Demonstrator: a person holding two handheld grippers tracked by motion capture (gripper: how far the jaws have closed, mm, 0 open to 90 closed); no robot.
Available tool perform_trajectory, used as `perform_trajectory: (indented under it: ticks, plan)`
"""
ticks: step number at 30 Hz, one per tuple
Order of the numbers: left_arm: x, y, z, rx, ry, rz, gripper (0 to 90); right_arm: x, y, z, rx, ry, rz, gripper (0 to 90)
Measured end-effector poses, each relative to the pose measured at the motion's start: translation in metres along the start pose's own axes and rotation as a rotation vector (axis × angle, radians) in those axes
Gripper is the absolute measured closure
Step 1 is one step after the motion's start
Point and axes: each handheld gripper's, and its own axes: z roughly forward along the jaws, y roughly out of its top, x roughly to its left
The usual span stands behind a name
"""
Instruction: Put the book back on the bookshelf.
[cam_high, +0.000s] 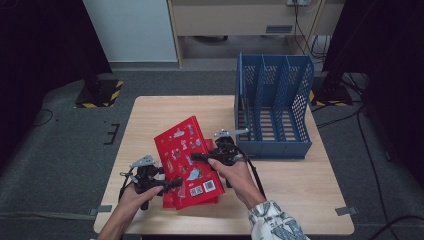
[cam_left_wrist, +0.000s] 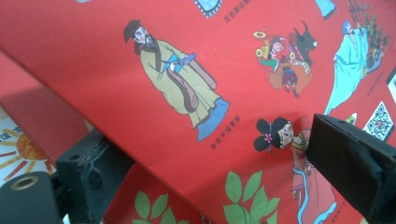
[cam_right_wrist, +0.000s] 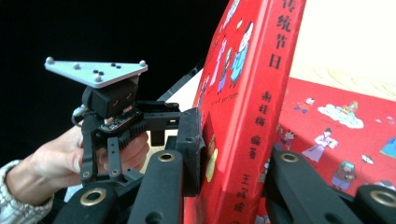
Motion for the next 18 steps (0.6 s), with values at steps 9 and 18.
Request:
perform_trajectory:
  ticks: [9, 18]
  plan:
    - [-0.0022, 0.0076, -0.0049, 0.020, 0.019, 0.045, 11.9, 0.0062, 0.0056, -0.0013, 0.051, -0.034, -0.124, 65.4]
    - [-0.0038, 0.0099, -0.0059, 0.021, 0.026, 0.067, 13.4, 0.0095, 0.0087, -0.0005, 0.108, -0.053, -0.187, 61.6]
